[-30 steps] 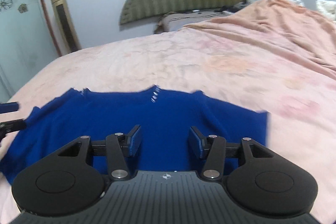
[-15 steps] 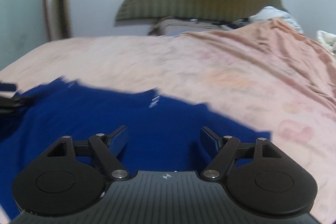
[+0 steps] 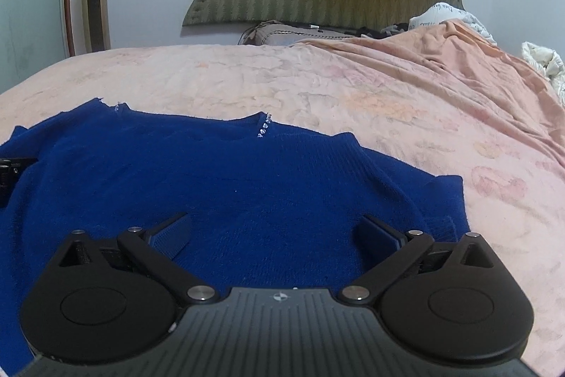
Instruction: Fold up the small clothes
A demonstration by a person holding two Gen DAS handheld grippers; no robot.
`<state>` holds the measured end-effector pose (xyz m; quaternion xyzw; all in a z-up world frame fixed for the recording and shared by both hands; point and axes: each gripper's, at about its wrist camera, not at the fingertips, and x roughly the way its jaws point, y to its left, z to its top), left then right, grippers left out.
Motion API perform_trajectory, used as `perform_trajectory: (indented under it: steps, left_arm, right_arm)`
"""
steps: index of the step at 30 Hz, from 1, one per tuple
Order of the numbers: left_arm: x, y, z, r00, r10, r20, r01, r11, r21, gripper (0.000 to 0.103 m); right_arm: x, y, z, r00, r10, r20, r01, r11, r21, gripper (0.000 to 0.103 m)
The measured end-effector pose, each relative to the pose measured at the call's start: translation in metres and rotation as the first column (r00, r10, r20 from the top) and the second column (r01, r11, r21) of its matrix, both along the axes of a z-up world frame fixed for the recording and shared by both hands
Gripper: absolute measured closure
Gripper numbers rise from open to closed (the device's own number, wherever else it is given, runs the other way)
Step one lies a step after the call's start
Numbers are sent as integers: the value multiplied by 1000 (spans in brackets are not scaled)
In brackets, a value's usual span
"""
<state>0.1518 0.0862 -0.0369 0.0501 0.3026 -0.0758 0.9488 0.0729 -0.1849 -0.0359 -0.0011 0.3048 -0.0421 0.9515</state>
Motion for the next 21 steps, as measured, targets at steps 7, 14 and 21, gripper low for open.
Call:
perform_trajectory:
  steps: [7, 14, 21]
  left_arm:
    - [0, 0, -1, 1000, 9, -5, -9, 1000, -7, 10]
    - [3, 9, -2, 998, 38, -39, -41, 997, -62, 4]
    - [3, 12, -3, 998, 41, -45, -45, 996, -74, 4]
  right_arm:
    - [1, -9, 0, 1000, 1, 6, -2, 999, 49, 0]
    - [1, -7, 0, 1000, 1, 8, -1, 999, 50, 0]
    - [1, -6, 0, 1000, 6, -1, -6, 1000, 30, 0]
